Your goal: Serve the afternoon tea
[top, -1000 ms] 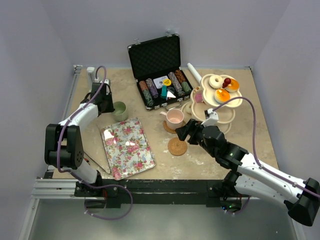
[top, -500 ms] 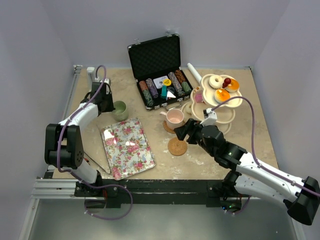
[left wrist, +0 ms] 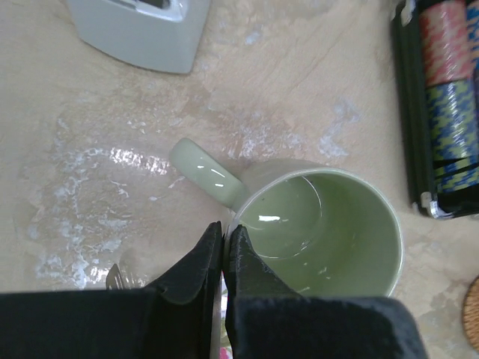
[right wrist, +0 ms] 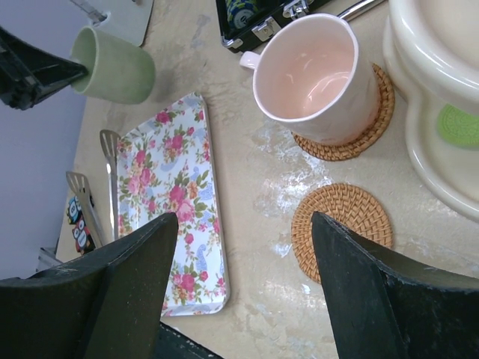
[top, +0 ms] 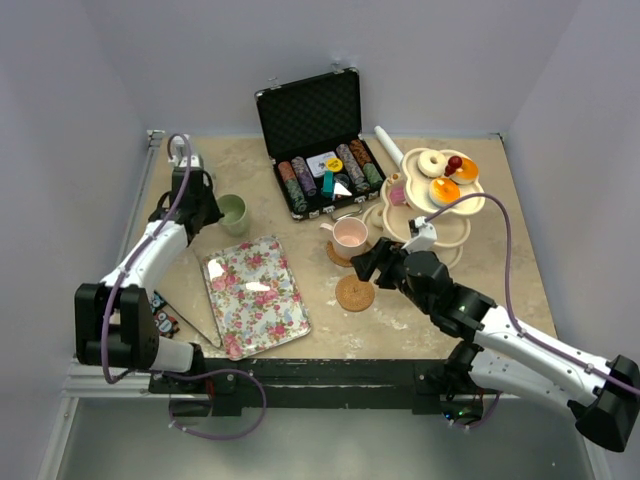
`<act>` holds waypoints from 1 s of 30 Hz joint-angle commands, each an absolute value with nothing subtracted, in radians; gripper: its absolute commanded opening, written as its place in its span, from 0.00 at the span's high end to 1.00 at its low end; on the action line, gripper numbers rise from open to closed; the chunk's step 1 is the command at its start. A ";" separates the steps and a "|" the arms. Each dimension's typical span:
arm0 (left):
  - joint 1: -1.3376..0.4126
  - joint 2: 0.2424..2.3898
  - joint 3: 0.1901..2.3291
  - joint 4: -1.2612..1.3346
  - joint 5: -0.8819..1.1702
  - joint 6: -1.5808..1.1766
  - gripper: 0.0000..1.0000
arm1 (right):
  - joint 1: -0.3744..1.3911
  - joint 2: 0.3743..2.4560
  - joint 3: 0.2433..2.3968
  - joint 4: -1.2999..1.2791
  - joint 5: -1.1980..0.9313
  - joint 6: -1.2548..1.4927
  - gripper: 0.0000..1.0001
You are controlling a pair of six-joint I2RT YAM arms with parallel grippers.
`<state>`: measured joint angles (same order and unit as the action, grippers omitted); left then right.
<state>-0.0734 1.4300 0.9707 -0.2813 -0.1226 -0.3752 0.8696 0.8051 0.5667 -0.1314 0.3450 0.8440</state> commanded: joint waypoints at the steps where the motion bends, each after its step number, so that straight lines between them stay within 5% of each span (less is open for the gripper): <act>1: -0.078 1.302 1.008 -0.262 -0.176 -0.538 1.00 | 0.871 0.792 0.615 -0.137 0.387 0.839 0.23; 8: -0.240 1.155 0.953 -0.425 -0.347 -0.701 1.00 | 0.871 0.833 0.643 -0.120 0.394 0.815 0.23; 20: -0.500 0.874 0.772 -0.540 -0.353 -1.003 1.00 | 0.871 0.830 0.655 -0.088 0.411 0.796 0.23; 30: -0.790 1.015 0.776 -0.491 -0.457 -1.164 1.00 | 0.871 0.839 0.681 -0.057 0.419 0.779 0.23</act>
